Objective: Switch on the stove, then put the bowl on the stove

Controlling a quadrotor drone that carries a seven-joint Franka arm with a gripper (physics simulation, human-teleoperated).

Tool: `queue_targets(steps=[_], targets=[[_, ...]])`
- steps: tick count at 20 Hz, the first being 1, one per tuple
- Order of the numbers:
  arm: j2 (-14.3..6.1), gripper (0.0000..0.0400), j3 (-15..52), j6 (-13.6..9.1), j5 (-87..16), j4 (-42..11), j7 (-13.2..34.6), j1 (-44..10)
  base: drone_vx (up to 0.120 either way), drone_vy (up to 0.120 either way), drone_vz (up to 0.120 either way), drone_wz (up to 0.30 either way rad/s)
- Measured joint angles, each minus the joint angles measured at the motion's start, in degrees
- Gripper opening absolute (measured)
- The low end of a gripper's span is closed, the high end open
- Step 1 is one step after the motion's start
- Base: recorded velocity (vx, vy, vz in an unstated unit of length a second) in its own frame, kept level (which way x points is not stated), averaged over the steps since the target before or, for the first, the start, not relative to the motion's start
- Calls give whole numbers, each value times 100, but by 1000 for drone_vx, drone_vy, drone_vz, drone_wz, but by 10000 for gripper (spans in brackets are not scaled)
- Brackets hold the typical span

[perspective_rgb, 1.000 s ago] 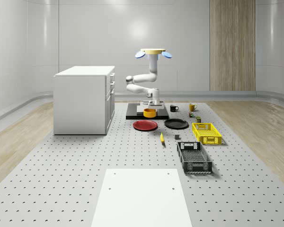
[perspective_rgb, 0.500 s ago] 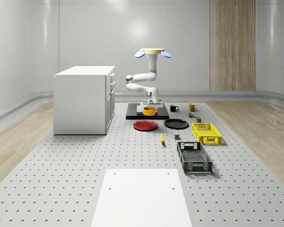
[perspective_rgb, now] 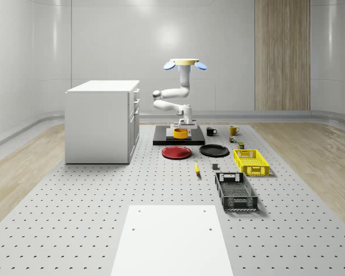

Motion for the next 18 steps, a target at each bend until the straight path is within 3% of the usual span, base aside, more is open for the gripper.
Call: queue_targets(steps=[4,7,18], targets=[[0,100,0,0,0,0,0,0,-120,0,0,0],[-1,100,0,1,0,0,0,0,-120,-80,0,0],[-2,100,0,1,1,0,1,-1,-120,0,0,0]])
